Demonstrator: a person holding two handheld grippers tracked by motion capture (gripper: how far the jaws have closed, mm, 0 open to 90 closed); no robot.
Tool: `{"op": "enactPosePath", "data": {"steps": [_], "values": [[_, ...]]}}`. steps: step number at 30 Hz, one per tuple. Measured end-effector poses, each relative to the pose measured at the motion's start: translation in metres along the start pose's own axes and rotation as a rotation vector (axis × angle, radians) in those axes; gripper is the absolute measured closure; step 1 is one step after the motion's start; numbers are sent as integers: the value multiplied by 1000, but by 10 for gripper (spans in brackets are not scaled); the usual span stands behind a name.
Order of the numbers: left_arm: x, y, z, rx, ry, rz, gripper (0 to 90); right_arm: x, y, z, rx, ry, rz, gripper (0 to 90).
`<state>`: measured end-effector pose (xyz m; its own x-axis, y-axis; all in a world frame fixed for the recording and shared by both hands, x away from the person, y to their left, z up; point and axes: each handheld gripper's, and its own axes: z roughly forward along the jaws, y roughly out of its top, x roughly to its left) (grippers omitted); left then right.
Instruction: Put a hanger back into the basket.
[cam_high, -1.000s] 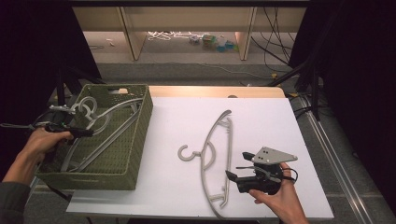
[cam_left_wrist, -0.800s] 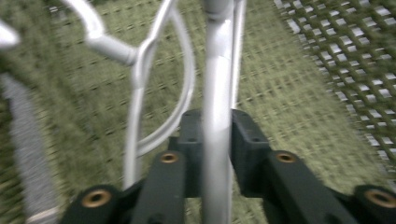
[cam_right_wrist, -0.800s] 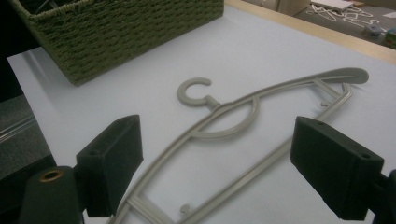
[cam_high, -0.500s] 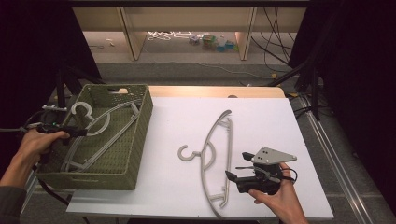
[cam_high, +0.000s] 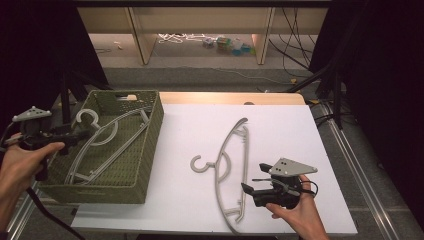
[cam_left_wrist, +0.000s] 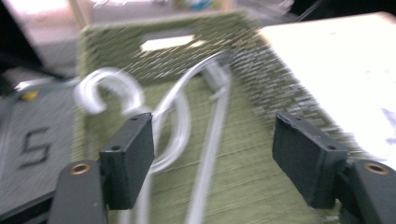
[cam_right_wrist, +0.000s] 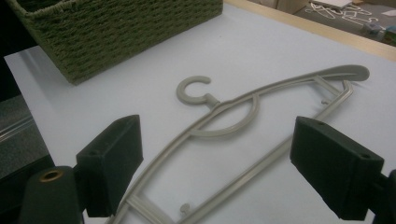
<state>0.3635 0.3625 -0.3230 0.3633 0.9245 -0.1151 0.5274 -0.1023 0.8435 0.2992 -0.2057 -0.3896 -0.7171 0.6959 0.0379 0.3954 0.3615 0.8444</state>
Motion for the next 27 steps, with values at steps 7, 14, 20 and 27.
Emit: {"op": "enactPosePath", "data": {"steps": [7,14,20,27], "values": [[-57,-4,-1,-53,-141,77,194,2,-2,3,10,5,-5,177],[-112,-18,6,-74,-252,154,179,3,-2,6,20,8,-4,175],[-135,-32,18,-91,-307,168,184,3,-3,6,26,12,6,174],[-153,-50,24,-114,-370,156,194,3,-3,7,24,15,5,174]]}}
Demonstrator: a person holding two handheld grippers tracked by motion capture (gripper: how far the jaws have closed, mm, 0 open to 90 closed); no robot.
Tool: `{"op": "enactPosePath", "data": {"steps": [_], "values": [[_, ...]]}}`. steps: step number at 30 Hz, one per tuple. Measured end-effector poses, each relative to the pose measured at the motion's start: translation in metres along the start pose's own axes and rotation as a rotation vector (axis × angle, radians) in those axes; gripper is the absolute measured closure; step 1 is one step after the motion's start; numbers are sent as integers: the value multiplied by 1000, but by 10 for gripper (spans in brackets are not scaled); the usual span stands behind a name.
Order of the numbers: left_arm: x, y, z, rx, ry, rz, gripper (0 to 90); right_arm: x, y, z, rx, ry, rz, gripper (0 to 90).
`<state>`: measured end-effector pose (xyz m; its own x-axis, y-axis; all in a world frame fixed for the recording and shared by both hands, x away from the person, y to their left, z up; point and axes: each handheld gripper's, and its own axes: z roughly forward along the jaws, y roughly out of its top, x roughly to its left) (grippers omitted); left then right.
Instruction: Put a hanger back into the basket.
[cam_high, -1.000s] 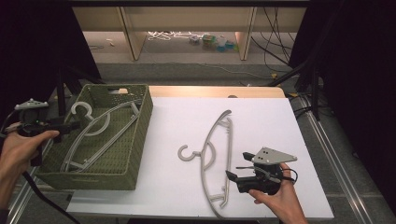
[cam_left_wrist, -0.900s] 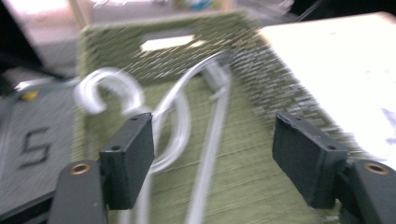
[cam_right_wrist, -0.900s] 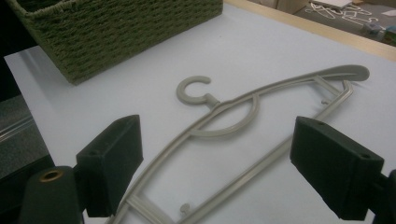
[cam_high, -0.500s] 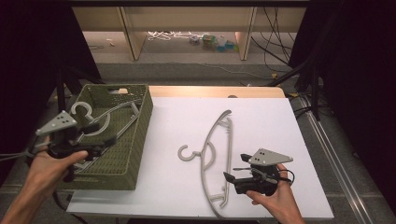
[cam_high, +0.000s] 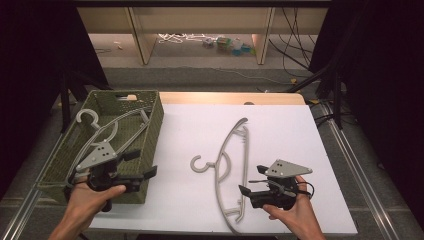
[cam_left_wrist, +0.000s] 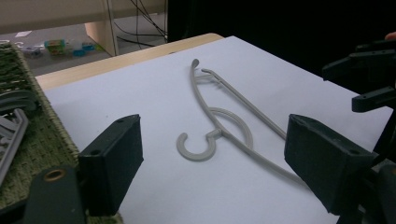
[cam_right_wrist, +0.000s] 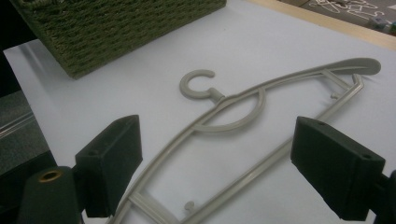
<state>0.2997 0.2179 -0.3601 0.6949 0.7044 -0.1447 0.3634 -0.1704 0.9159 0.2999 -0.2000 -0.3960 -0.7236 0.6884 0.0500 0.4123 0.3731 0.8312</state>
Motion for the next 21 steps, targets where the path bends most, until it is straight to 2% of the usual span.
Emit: {"op": "enactPosePath", "data": {"steps": [2,4,5,6,8,9,12,14,17,18,21], "values": [[-3,-8,5,-16,-32,8,199,0,0,0,1,0,2,174],[-5,-19,13,-19,-50,-53,208,1,0,1,0,0,4,174],[-6,-23,17,-9,-52,-63,214,1,0,1,-2,-1,-3,174],[-6,-27,21,18,-53,-36,216,1,0,2,-2,-2,-4,175],[-9,-33,29,29,-42,-16,217,1,0,2,3,4,-4,174],[-10,-36,32,37,-50,-1,217,1,0,3,4,5,-3,175],[-13,-42,37,44,-60,9,216,1,-1,5,6,5,-3,174],[-16,-45,40,40,-64,29,216,1,-2,6,12,11,-1,174],[-18,-49,42,21,-62,36,215,3,-3,9,19,23,8,173],[-18,-49,42,19,-50,31,215,4,-4,10,20,19,10,173],[-20,-51,41,-27,-48,39,214,5,-4,13,5,41,10,172]]}}
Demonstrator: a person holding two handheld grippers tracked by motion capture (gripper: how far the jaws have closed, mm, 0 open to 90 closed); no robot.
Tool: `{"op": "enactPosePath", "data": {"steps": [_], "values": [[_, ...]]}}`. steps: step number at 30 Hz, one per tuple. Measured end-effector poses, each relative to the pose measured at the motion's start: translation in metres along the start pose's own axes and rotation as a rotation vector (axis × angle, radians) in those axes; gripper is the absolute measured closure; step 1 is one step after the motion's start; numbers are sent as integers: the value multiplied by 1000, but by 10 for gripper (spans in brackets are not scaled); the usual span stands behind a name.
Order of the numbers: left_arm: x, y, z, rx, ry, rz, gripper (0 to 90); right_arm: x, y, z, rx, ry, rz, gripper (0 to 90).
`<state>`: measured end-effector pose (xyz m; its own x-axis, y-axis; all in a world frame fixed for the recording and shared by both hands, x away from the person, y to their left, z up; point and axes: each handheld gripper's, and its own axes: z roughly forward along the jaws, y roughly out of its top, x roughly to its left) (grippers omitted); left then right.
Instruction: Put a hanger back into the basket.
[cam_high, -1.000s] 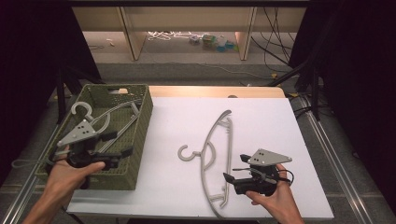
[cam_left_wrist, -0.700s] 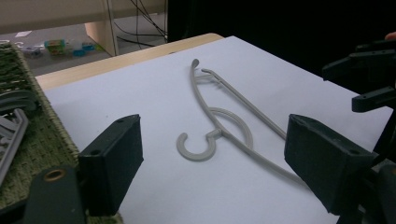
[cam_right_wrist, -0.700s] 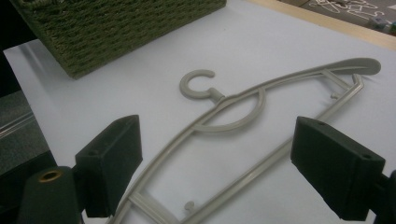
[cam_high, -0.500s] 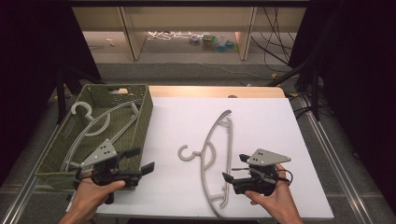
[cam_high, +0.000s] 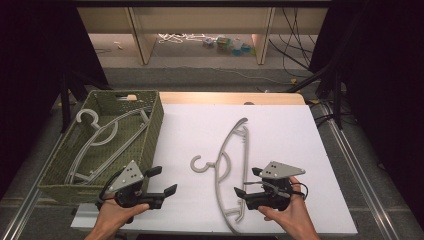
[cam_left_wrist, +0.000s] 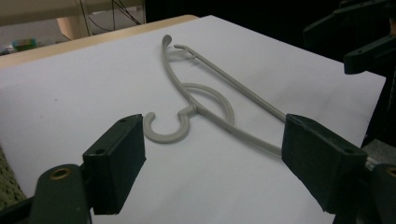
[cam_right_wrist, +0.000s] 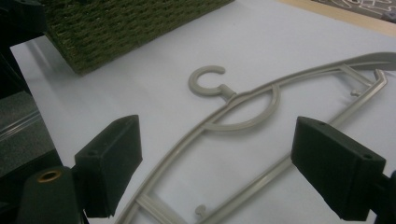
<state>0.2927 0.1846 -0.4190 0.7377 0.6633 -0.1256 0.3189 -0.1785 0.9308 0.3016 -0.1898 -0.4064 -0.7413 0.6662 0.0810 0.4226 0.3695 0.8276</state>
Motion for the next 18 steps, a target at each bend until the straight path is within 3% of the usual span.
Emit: {"op": "enactPosePath", "data": {"steps": [2,3,4,6,18], "values": [[-3,0,-2,-18,8,15,214,1,0,0,-12,-15,0,170],[-5,0,-2,-21,2,3,214,2,0,0,-15,-11,2,170],[-5,0,-2,-26,-12,18,214,3,-1,1,-19,-13,4,170],[-7,-1,-2,-16,0,27,214,5,-1,2,-17,-11,-3,168],[-7,-3,0,-13,-4,28,214,12,-2,18,66,-11,-22,167]]}}
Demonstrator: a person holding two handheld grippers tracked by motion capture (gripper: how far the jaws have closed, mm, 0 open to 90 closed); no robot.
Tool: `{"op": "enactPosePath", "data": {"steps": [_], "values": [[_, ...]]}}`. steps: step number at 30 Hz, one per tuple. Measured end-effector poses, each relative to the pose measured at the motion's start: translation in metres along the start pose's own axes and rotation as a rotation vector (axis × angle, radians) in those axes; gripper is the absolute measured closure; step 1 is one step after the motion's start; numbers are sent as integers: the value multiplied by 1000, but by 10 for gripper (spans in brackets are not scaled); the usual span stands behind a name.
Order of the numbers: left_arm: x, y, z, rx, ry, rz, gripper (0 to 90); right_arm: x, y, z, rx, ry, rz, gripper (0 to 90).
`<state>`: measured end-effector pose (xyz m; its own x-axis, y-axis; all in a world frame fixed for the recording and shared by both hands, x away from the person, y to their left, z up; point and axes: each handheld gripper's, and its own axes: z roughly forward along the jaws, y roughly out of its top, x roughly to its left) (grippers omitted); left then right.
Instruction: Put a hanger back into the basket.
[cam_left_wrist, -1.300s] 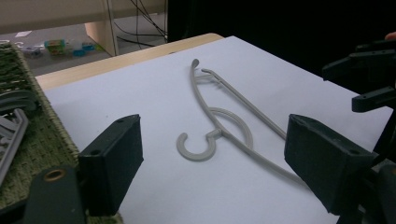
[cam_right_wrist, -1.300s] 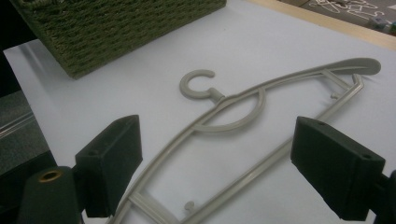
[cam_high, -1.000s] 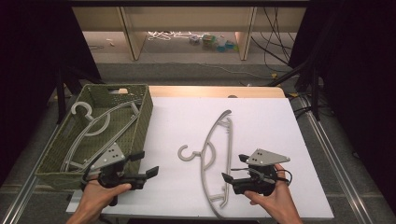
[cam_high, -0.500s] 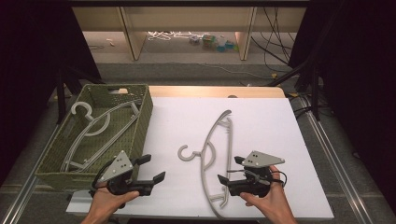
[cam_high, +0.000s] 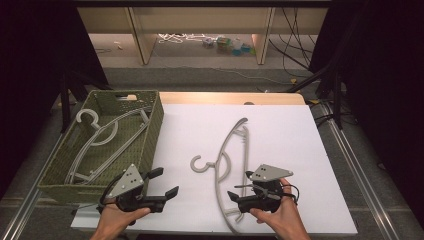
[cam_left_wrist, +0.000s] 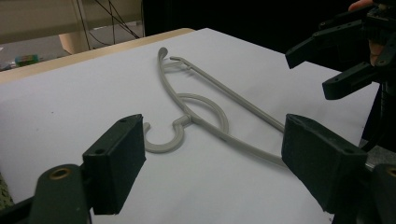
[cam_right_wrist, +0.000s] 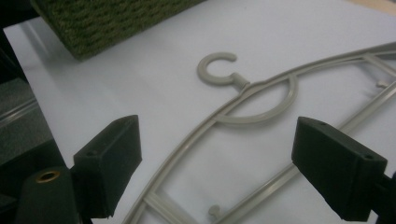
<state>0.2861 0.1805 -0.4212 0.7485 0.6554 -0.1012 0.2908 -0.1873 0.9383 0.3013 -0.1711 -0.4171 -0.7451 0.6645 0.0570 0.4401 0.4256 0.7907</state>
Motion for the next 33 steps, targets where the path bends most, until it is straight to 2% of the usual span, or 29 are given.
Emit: {"op": "enactPosePath", "data": {"steps": [1,4,5,7,8,9,10,12,14,15,16,19,21,23,26,28,30,33], "values": [[-1,-1,0,-1,5,-14,213,1,0,2,10,4,-6,167],[-2,-2,1,-5,-9,1,214,3,2,10,51,7,-22,167],[-3,-3,1,1,-1,-10,213,4,3,13,59,5,-29,167],[-3,-3,1,3,-9,5,213,7,5,20,97,14,-28,168],[-4,-3,1,5,-10,6,214,8,6,24,118,22,-37,172],[-5,-4,2,8,-9,-4,214,10,7,31,116,17,-39,176],[-5,-4,2,11,-12,17,213,11,7,36,127,16,-46,183],[-6,-5,2,14,-12,10,213,13,9,44,186,37,-49,188],[-5,-5,2,11,-14,5,213,14,10,54,210,33,-57,193],[-5,-5,2,6,-13,14,214,14,11,57,239,34,-59,199],[-4,-5,3,-4,-24,11,214,12,11,62,241,27,-76,205],[-4,-6,2,5,-13,-6,214,12,14,71,312,38,-50,208],[-3,-6,2,6,-15,7,214,12,16,78,338,35,-58,212],[-3,-6,2,5,-15,3,214,12,17,85,358,49,-75,253],[-3,-6,2,5,-17,5,214,13,17,92,426,45,-84,266],[-3,-7,2,8,-19,-9,214,14,17,95,452,48,-94,306],[-3,-7,2,6,-19,-10,214,13,17,98,458,57,-106,342],[-3,-7,2,5,-19,-12,214,11,18,101,474,57,-94,382]]}}
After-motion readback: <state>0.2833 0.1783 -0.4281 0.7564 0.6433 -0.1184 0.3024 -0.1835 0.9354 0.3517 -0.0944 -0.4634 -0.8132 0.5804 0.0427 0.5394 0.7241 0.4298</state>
